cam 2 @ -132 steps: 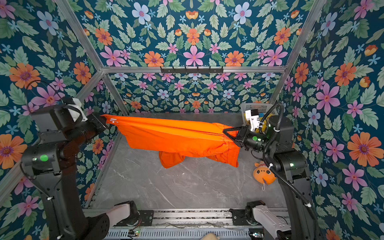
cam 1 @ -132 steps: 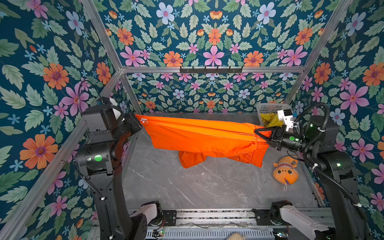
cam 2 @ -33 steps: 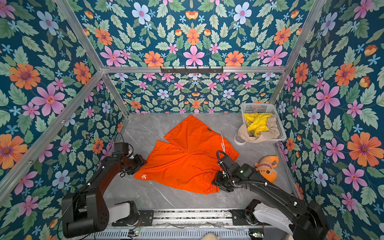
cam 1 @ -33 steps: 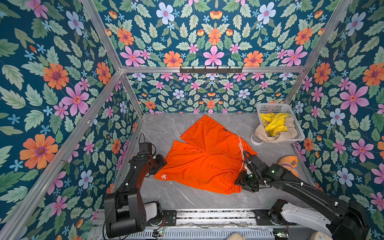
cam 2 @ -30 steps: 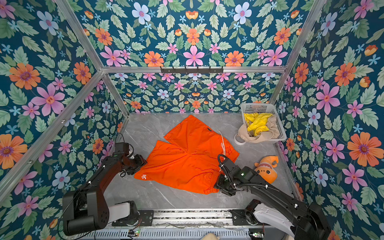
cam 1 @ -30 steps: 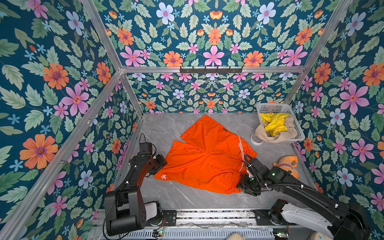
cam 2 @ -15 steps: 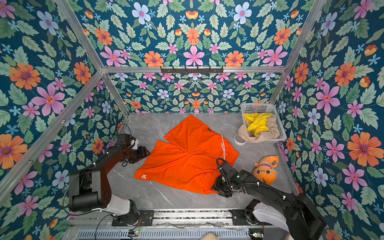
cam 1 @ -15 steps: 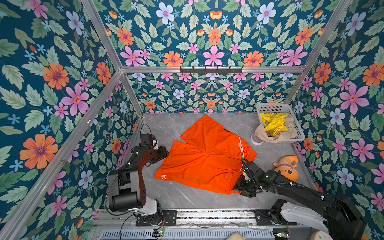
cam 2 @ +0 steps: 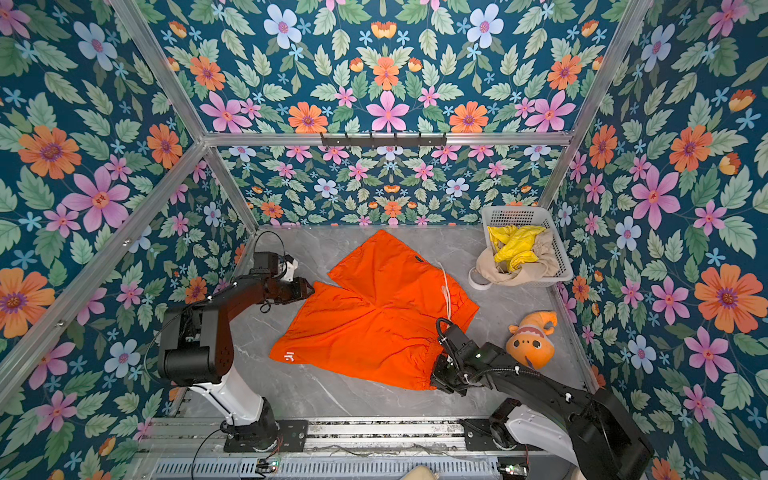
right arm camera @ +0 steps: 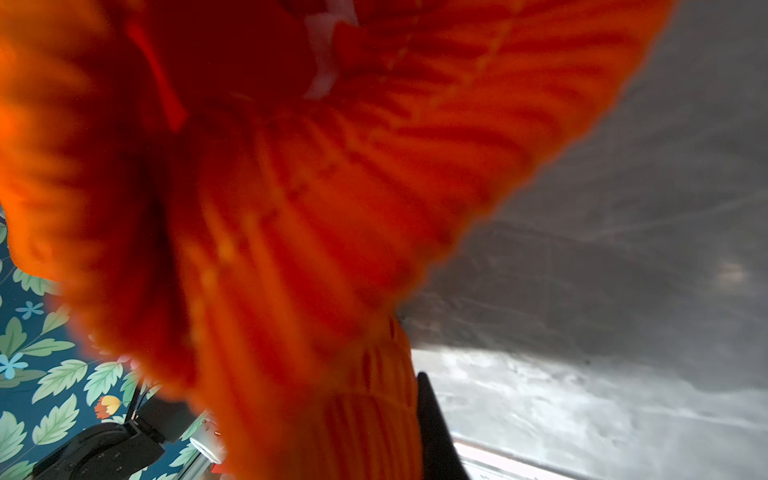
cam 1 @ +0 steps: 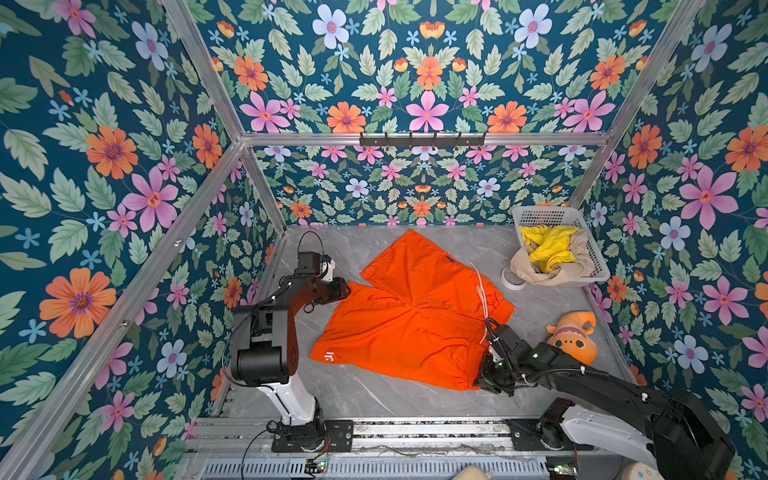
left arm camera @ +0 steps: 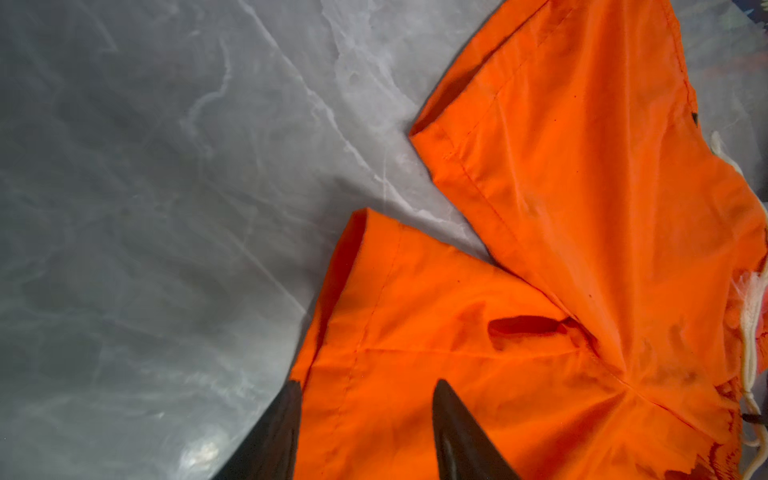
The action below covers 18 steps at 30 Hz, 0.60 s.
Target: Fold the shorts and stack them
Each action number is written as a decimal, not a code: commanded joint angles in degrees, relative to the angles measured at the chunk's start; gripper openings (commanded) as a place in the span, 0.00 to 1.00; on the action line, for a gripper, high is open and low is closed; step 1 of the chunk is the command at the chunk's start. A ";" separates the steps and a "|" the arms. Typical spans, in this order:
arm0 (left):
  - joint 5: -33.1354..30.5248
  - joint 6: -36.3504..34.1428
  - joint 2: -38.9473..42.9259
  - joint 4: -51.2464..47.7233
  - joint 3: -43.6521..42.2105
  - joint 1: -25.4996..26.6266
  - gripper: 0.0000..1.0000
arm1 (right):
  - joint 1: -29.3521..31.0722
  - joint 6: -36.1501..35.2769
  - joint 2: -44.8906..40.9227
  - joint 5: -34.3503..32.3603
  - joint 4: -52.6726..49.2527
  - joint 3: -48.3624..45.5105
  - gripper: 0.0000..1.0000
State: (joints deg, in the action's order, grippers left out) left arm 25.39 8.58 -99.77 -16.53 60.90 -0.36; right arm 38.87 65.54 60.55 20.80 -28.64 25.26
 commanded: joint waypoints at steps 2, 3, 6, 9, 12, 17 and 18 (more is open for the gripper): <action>0.75 -1.97 -2.71 1.08 1.44 0.38 0.52 | -0.24 0.64 -0.57 -1.37 -0.89 -0.29 0.11; 0.39 -2.14 -3.25 1.14 1.73 0.43 0.52 | -0.20 0.64 -0.63 -1.36 -0.90 -0.14 0.11; -0.96 -2.77 -4.14 1.60 1.82 0.41 0.52 | -0.21 0.63 -0.85 -1.30 -0.98 -0.12 0.11; -1.79 -3.22 -4.63 2.78 1.83 0.44 0.53 | -0.20 0.64 -1.05 -1.36 -0.89 -0.15 0.11; -0.06 -2.40 -5.51 4.00 2.29 0.43 0.53 | -0.22 0.64 -0.88 -1.33 -0.80 -0.14 0.11; 0.92 -1.81 -6.90 5.20 3.15 0.37 0.48 | -0.20 0.64 -0.74 -1.02 -0.23 -0.29 0.10; 0.99 -1.89 -7.15 5.25 3.46 0.41 0.48 | -0.20 0.62 -0.79 -1.01 -0.10 -0.29 0.10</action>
State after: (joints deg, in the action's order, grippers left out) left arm 25.43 6.79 -106.50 -12.73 63.66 0.05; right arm 38.65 65.54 59.70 20.78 -28.69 24.99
